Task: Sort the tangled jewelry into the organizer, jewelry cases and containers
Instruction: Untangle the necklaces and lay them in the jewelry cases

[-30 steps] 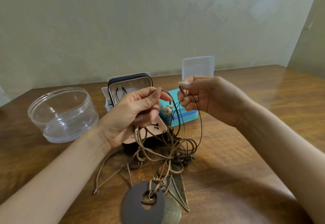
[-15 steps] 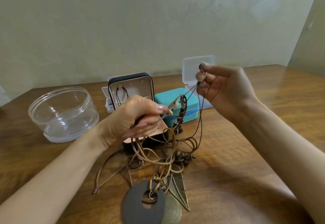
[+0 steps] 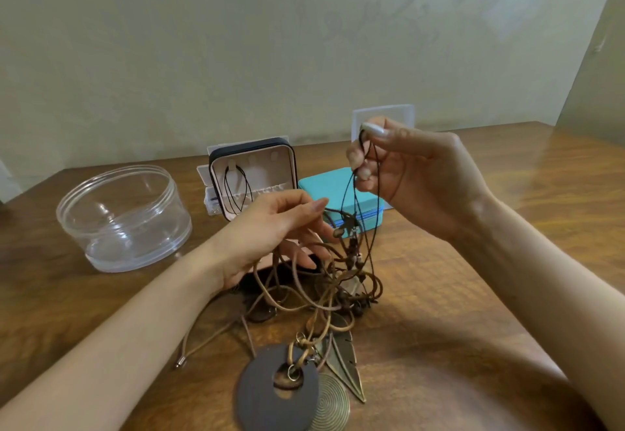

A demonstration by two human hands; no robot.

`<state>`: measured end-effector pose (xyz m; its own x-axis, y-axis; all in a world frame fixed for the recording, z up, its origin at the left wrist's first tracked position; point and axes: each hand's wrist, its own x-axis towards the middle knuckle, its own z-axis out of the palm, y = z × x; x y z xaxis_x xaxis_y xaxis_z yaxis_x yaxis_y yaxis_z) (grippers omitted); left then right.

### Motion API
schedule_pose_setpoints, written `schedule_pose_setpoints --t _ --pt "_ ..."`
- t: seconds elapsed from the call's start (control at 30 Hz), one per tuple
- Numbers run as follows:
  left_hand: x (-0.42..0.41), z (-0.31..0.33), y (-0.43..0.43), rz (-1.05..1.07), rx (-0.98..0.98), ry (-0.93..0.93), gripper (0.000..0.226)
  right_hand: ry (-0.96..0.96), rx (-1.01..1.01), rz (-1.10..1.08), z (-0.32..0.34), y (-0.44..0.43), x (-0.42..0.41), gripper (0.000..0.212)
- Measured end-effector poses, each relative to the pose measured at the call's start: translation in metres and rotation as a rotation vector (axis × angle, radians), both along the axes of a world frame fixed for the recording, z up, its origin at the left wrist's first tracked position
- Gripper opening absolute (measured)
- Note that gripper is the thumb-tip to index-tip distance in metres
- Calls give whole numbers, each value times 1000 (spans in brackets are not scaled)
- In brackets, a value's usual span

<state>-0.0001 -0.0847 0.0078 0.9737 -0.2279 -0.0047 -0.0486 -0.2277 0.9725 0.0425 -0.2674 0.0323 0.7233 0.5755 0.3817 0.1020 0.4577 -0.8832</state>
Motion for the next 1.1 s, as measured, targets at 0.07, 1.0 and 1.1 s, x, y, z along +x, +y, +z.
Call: schedule_pose_setpoints --t 0.07,1.0,1.1 --pt "-1 1 -1 -10 -1 -14 26 -17 -10 29 0 1 -1 6" --pt "-3 5 1 23 144 -71 29 -33 -122 -92 -5 4 1 12" --pt "-7 3 -4 107 428 -278 27 -39 -41 -31 0 1 -1 12"
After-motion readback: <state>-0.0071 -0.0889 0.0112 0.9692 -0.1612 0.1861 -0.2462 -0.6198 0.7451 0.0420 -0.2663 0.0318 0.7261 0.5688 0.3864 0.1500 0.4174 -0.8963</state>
